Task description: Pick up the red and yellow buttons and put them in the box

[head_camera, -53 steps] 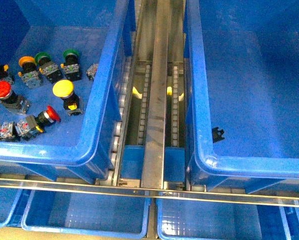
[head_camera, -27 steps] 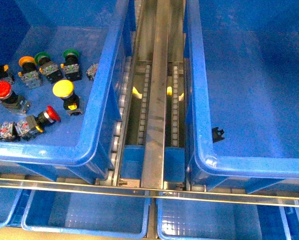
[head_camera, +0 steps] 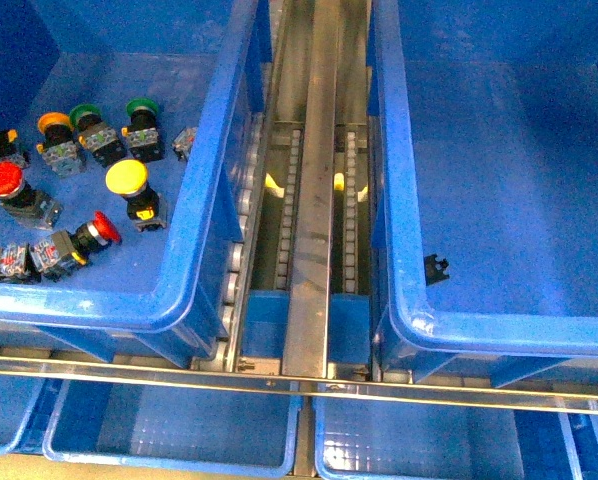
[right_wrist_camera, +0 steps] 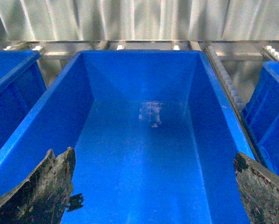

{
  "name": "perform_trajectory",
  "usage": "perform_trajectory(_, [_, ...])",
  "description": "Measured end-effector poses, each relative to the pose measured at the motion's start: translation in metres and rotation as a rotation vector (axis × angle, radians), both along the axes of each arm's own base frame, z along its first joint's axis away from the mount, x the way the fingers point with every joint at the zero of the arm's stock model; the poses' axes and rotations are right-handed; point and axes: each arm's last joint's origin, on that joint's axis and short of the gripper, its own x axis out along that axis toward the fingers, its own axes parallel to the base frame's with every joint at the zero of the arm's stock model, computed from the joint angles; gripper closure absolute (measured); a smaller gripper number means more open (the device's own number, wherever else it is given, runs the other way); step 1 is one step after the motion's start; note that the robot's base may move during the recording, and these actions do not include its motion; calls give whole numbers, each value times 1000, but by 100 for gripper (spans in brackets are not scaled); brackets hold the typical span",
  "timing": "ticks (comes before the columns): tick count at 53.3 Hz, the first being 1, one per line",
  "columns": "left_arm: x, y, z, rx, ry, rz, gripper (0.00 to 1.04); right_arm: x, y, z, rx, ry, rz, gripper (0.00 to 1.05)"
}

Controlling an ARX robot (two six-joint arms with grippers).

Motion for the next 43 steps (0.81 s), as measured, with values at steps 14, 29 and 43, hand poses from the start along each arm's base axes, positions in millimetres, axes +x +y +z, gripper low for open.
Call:
perform_trajectory(14, [11,-12,14,-199,548,290,8,0,0,0,0,0,-2,6])
perform_trajectory(29, [88,-31,87,-400,457,414,8,0,0,0,0,0,0,6])
perform_trajectory(43, [186,1,26,-358,707,303,8,0,0,0,0,0,0,6])
